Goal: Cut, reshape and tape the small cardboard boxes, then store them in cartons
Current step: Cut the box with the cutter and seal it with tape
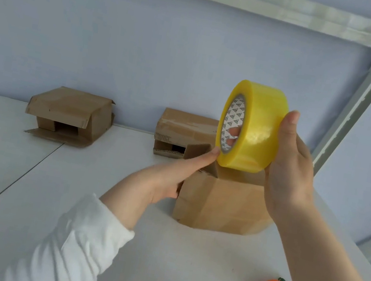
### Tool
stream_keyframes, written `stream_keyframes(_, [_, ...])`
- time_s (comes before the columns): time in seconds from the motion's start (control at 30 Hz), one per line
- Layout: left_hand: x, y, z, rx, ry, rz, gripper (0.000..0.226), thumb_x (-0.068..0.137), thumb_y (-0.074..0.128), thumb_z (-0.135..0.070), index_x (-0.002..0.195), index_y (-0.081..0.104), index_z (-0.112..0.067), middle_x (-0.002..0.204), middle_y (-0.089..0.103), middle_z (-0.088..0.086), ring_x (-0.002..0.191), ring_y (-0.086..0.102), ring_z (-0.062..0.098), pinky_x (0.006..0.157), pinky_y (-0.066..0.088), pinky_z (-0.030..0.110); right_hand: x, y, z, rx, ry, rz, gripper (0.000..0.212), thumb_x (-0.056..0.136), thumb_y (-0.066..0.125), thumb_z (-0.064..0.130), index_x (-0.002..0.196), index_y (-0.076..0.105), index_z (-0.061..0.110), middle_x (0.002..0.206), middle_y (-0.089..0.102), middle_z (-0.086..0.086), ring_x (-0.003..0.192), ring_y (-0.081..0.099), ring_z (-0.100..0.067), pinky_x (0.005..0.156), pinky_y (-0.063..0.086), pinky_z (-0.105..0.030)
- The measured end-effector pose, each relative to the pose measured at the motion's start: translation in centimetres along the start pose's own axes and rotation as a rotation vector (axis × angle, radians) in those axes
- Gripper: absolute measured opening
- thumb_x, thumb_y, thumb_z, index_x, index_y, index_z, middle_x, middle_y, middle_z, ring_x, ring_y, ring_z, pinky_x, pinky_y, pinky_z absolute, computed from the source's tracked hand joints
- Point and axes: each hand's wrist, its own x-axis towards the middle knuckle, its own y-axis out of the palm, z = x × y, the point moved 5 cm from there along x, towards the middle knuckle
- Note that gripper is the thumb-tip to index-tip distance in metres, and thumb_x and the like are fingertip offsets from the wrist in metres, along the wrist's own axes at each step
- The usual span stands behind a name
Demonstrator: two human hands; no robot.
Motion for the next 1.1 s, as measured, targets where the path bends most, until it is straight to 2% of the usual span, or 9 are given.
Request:
stream_keyframes(0.13, [1.4, -0.3, -0.7, -0.209, 0.013, 0.095, 0.049, 0.067, 0.066, -0.05, 0.108, 0.068, -0.023, 0.115, 0.067, 0.004, 0.102, 0.064, 0.018, 0.089, 0.05, 0.034, -0.1, 0.5, -0.6, -0.029, -0.009, 0.091, 0.042, 0.086, 0.043, 0.059, 0.083, 0.067, 0.024, 0.08, 0.073, 0.007, 0.082, 0.07, -0.012, 0.083, 0.055, -0.034])
stream_keyframes(0.2, [1.7, -0.6, -0.5, -0.241, -0.007, 0.127, 0.036, 0.069, 0.067, -0.043, 0.095, 0.073, -0.02, 0.097, 0.072, 0.003, 0.085, 0.068, 0.016, 0.078, 0.054, 0.03, -0.2, 0.6, -0.7, -0.044, -0.026, 0.167, 0.035, 0.08, 0.064, 0.05, 0.098, 0.062, 0.021, 0.087, 0.072, 0.003, 0.09, 0.068, -0.017, 0.087, 0.053, -0.037])
stream_keyframes(0.3, [1.8, -0.9, -0.1, -0.329, -0.053, 0.165, 0.022, 0.067, 0.067, -0.034, 0.076, 0.076, -0.016, 0.078, 0.072, 0.002, 0.065, 0.068, 0.013, 0.065, 0.056, 0.025, -0.1, 0.3, -0.7, -0.062, -0.054, 0.211, 0.032, 0.076, 0.061, 0.029, 0.105, 0.058, 0.016, 0.093, 0.072, -0.001, 0.095, 0.067, -0.022, 0.087, 0.054, -0.039])
stream_keyframes(0.43, [2.4, -0.5, 0.5, -0.45, -0.057, 0.138, 0.021, 0.067, 0.067, -0.025, 0.08, 0.075, -0.011, 0.082, 0.072, 0.004, 0.069, 0.069, 0.014, 0.071, 0.056, 0.027, -0.1, 0.3, -0.8, -0.087, -0.094, 0.19, 0.036, 0.077, 0.062, 0.041, 0.1, 0.059, 0.013, 0.089, 0.073, -0.004, 0.092, 0.068, -0.026, 0.086, 0.054, -0.041])
stream_keyframes(0.53, [2.7, -0.1, 0.3, -0.521, -0.039, 0.1, 0.025, 0.069, 0.067, -0.021, 0.09, 0.072, -0.008, 0.088, 0.071, 0.007, 0.072, 0.069, 0.015, 0.076, 0.055, 0.029, 0.2, 0.2, -1.2, -0.091, -0.08, 0.151, 0.029, 0.081, 0.058, 0.046, 0.092, 0.061, 0.019, 0.081, 0.073, 0.006, 0.083, 0.069, -0.012, 0.08, 0.055, -0.029])
stream_keyframes(0.6, [2.7, -0.5, 0.1, -0.512, -0.037, 0.043, 0.019, 0.076, 0.065, -0.018, 0.09, 0.069, -0.007, 0.083, 0.072, 0.007, 0.067, 0.069, 0.015, 0.07, 0.056, 0.029, 0.5, 0.6, -1.4, -0.116, -0.08, 0.127, 0.028, 0.082, 0.059, 0.046, 0.09, 0.061, 0.019, 0.077, 0.073, 0.007, 0.08, 0.068, -0.009, 0.077, 0.055, -0.026])
stream_keyframes(0.7, [2.7, -1.1, -0.3, -0.497, -0.063, -0.055, 0.01, 0.086, 0.061, -0.014, 0.086, 0.067, -0.006, 0.074, 0.071, 0.008, 0.058, 0.069, 0.016, 0.059, 0.057, 0.029, 0.7, 1.2, -1.4, -0.175, -0.101, 0.096, 0.036, 0.08, 0.059, 0.049, 0.089, 0.063, 0.015, 0.078, 0.072, 0.003, 0.084, 0.067, -0.014, 0.081, 0.054, -0.035])
stream_keyframes(0.87, [2.6, -0.5, -1.0, -0.479, -0.125, -0.138, 0.006, 0.085, 0.061, -0.004, 0.089, 0.065, -0.002, 0.079, 0.068, 0.013, 0.054, 0.067, 0.02, 0.052, 0.056, 0.036, 0.7, 1.1, -1.2, -0.098, -0.077, -0.018, 0.037, 0.079, 0.058, 0.048, 0.088, 0.062, 0.012, 0.067, 0.07, 0.004, 0.071, 0.066, -0.008, 0.071, 0.055, -0.032])
stream_keyframes(1.1, [2.7, 0.9, -1.8, -0.398, -0.167, -0.143, 0.024, 0.083, 0.063, -0.001, 0.107, 0.063, -0.001, 0.088, 0.067, 0.014, 0.074, 0.064, 0.026, 0.072, 0.054, 0.04, -0.4, 0.1, 0.1, -0.05, -0.132, -0.175, 0.035, 0.069, 0.057, 0.046, 0.084, 0.059, 0.014, 0.058, 0.066, 0.012, 0.059, 0.064, 0.001, 0.054, 0.05, -0.016])
